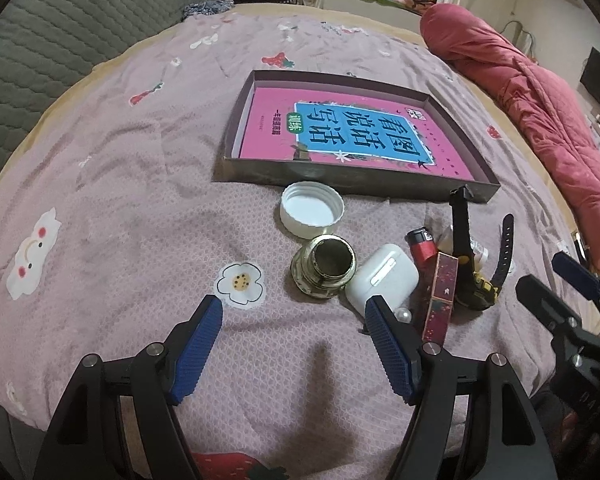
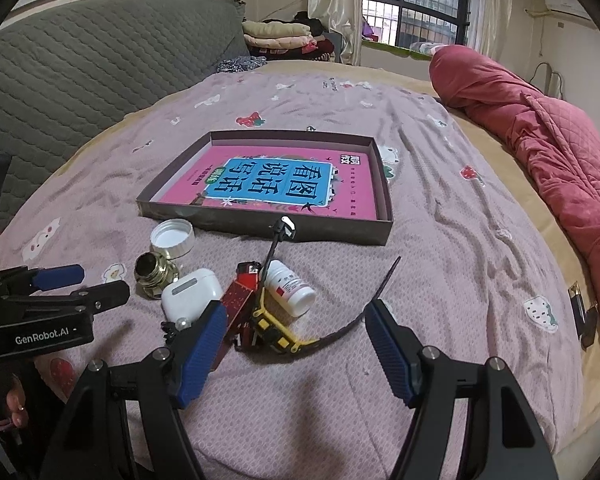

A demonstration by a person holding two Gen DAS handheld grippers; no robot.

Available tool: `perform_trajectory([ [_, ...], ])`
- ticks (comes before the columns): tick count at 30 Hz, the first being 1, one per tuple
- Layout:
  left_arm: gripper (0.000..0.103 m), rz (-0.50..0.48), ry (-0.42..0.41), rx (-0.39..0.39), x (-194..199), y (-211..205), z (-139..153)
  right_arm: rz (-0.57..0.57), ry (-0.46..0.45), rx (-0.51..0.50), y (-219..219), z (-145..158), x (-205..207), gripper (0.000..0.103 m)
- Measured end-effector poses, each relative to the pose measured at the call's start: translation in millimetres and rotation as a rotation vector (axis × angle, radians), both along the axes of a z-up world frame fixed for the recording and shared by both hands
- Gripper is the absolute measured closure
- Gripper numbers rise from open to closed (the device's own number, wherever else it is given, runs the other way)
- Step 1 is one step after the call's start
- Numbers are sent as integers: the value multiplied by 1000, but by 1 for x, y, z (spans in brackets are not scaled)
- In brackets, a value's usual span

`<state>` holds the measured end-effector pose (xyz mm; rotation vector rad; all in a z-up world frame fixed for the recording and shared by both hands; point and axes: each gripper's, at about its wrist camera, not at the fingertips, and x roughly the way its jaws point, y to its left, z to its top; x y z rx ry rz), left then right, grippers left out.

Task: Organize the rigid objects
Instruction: 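Move left tool to the gold metal jar while right tool approaches the white pill bottle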

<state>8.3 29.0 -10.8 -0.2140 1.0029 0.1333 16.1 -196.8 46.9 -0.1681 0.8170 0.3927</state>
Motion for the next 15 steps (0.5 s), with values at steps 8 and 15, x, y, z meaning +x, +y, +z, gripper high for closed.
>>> perform_trajectory([
  [8, 28, -8, 24, -20, 14, 0, -10, 2, 43, -22, -9, -7, 21, 32],
  [15, 28, -21, 48, -15, 29, -3, -20, 7, 90, -39, -15, -17, 39, 32],
])
